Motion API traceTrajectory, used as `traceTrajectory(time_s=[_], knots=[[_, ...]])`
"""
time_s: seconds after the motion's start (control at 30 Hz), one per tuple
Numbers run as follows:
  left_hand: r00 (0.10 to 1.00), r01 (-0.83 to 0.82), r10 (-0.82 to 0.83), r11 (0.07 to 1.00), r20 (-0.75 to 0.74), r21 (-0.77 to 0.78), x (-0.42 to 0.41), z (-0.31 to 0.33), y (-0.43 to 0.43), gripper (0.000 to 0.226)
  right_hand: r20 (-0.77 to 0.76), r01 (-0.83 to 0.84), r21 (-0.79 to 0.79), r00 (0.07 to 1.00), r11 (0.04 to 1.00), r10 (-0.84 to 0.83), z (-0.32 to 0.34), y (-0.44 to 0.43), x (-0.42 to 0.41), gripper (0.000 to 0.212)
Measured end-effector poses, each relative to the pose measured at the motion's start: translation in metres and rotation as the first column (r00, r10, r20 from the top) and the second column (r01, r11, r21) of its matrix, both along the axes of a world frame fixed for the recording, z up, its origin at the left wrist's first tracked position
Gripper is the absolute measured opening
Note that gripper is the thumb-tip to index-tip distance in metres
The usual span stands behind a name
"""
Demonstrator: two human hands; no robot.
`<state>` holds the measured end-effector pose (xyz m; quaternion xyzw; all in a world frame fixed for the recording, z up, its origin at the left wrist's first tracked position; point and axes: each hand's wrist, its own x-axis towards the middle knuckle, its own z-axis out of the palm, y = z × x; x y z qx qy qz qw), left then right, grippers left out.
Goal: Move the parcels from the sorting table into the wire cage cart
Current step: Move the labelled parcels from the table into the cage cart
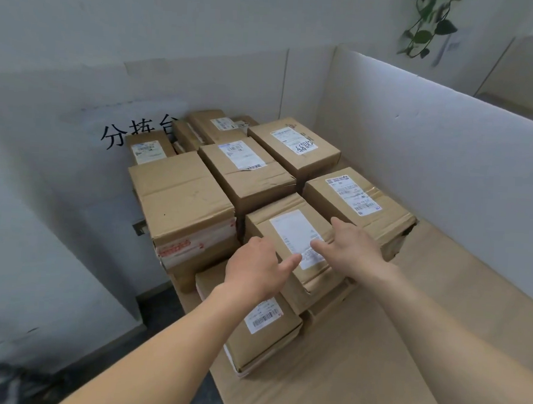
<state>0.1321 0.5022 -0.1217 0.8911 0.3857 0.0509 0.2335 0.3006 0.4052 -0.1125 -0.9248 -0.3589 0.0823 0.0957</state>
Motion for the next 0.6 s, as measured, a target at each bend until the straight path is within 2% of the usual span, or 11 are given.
traceTrajectory(time_s=[0.17,0.27,0.37,0.47,0.6], knots=[[0.997,-0.077,0.077,0.997,0.014,-0.033,0.007,-0.016,0.003,0.06,-0.014,0.02,0.02,1.0,1.0,-0.02,-0.003,-0.002,0.001,0.06],[0.988,-0.152,0.153,0.981,0.003,-0.116,0.005,-0.023,0.003,0.07,-0.139,0.023,0.077,0.99,0.997,-0.012,-0.011,-0.001,0.001,0.049],[0.986,-0.164,0.167,0.96,-0.004,-0.227,0.004,-0.028,0.002,0.06,-0.293,0.05,0.126,0.956,0.991,-0.011,-0.018,0.0,-0.002,0.039],[0.981,-0.165,0.187,0.942,0.047,-0.292,0.002,-0.029,-0.001,0.051,-0.313,0.064,0.153,0.95,0.986,-0.013,-0.022,-0.001,-0.006,0.037],[0.975,-0.157,0.198,0.933,0.098,-0.325,-0.01,-0.028,-0.006,0.051,-0.317,0.065,0.179,0.948,0.982,-0.005,-0.021,-0.007,-0.016,0.041]])
